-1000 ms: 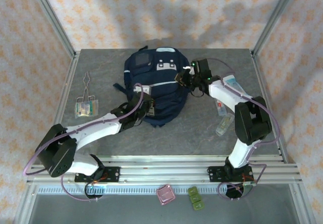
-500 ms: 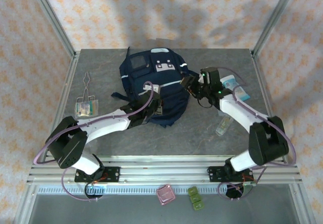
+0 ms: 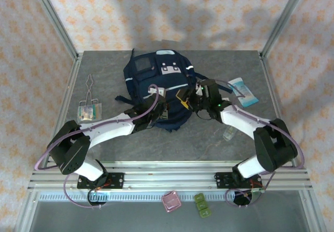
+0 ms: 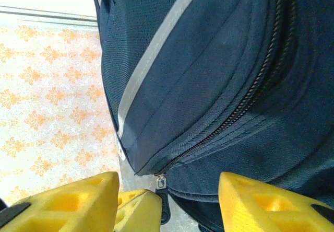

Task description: Pack the student bag

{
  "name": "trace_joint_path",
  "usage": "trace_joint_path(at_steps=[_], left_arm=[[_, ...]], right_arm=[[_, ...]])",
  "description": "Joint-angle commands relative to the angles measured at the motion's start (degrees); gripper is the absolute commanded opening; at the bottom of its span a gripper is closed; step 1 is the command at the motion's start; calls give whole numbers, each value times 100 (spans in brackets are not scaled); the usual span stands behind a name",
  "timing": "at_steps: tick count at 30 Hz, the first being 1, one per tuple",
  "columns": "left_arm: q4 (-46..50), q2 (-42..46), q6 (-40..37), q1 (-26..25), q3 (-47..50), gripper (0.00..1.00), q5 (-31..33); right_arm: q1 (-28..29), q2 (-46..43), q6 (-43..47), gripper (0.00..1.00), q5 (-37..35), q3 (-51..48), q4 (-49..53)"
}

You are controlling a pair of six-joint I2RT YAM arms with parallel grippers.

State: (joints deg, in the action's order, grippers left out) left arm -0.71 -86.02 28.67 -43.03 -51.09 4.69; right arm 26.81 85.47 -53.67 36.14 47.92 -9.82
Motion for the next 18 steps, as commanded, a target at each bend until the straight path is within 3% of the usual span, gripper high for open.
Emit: trace_joint_path(at_steps=[1, 8, 15, 18], left_arm=[[-149, 103, 25, -36, -152, 0, -144], [-125, 64, -19, -86, -156, 0, -109], [176, -65, -10, -106, -79, 0, 331], [354, -34, -8, -97, 31, 0, 680]], right_arm=[[26, 285, -310, 51, -13, 244, -345], [35, 881, -508, 42, -89, 806, -365], [35, 1189, -583, 0, 33, 949, -428], [20, 1135, -533, 0, -21, 896, -438]])
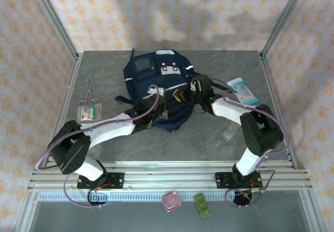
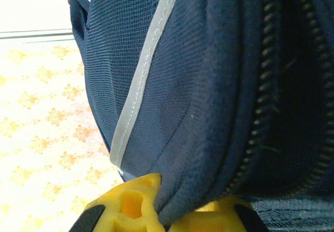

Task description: Pack the student bag

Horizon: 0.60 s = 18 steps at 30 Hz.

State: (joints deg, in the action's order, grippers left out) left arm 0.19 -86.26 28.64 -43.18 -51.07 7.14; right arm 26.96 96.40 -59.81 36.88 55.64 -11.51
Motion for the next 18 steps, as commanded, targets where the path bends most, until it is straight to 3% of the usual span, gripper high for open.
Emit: trace_joint_path(at_steps=[1, 9, 18], left_arm=[[305, 12, -8, -75, 72, 0, 523], [707, 312, -27, 402, 558, 0, 1088], [896, 916, -111, 1233, 786, 0, 1102]], right_arm=[[-4, 9, 97, 0, -125, 107, -260], [-121, -230, 211, 0, -199, 0, -247], [-191, -288, 207, 0, -120, -141, -421]])
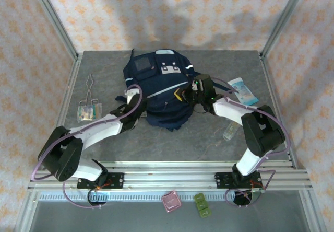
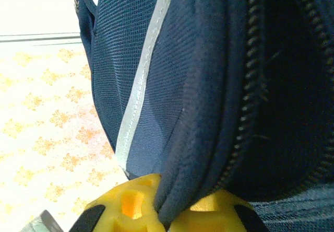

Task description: Pack the student bag

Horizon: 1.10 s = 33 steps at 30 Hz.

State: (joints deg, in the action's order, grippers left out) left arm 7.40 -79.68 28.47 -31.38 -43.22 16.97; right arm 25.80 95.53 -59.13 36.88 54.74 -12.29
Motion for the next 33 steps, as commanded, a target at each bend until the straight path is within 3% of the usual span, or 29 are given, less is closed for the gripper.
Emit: trace_joint_path(at_steps=[1, 2, 6, 8, 15, 19, 24, 30, 31, 33], left_arm=[[146, 298, -102, 46, -40, 0, -51], [114, 326, -110, 44, -90, 2, -299], [-330, 486, 47, -261, -143, 34, -1143], [-435, 427, 148, -451, -237, 43, -1399], [-385, -279, 279, -843, -737, 53, -1739], [-432, -630, 314, -861, -946, 54, -1863], [-143, -1066, 238, -956, -1333, 54, -1484], [150, -1610, 282, -1076, -1806, 47, -1234], [225, -1715, 265, -1088, -1880, 44, -1152], [239, -1909, 223, -1103, -1936, 14, -1089]], right_arm=[[-79, -201, 131, 0, -118, -59, -359], [-62, -201, 122, 0, -97, -69, -401], [-49, -207, 115, 0, -74, -60, -445], [-45, -206, 113, 0, -67, -51, -456], [21, -183, 77, 0, -41, -29, -528], [48, -170, 78, 0, -41, 1, -545], [83, -182, 92, 0, -45, 53, -573], [118, -155, 87, 0, -32, 54, -598], [119, -156, 86, 0, -23, 60, -607], [138, -157, 85, 0, -15, 79, -617]])
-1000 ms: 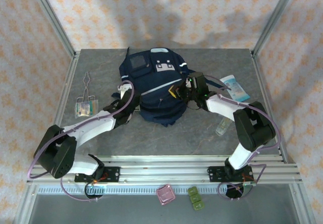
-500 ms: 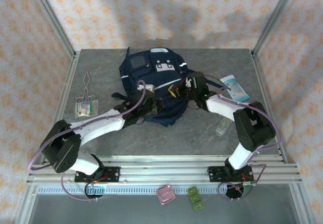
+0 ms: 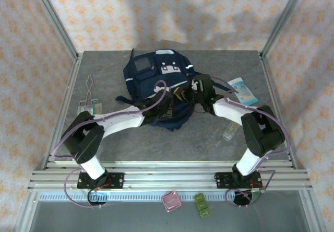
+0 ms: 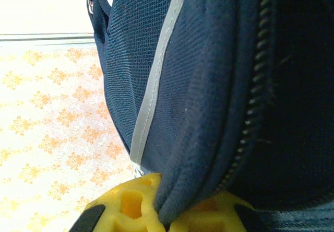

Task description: Pack the student bag

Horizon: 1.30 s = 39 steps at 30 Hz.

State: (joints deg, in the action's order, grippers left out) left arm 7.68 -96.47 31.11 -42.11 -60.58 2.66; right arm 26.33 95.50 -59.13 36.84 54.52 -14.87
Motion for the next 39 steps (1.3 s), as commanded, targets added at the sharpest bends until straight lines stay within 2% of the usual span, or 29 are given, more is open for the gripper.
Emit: trace_joint_path(at_steps=[1, 2, 10, 19, 24, 30, 39], left_arm=[[199, -284, -39, -27, -214, 4, 363], [212, -341, -23, -25, -220, 0, 416], [267, 84, -7, 162, 291, 0, 743], [515, 1197, -188, 1142, 1451, 0, 1151], [459, 1501, -325, 1701, 1652, 0, 1132], [371, 1508, -533, 1550, 1541, 0, 639], [-12, 1084, -404, 148, 1017, 0, 27]], right_arm=[[88, -152, 86, 0, -10, 109, -358], [89, -149, 86, 0, -10, 111, -358], [64, -220, 170, 0, -115, 86, -268], [-88, -434, 210, 0, -281, -97, -279], [-125, -475, 209, 0, -366, -144, -338], [-179, -311, 290, 0, -324, 92, -318], [-642, -241, 567, 0, -389, 603, -161]])
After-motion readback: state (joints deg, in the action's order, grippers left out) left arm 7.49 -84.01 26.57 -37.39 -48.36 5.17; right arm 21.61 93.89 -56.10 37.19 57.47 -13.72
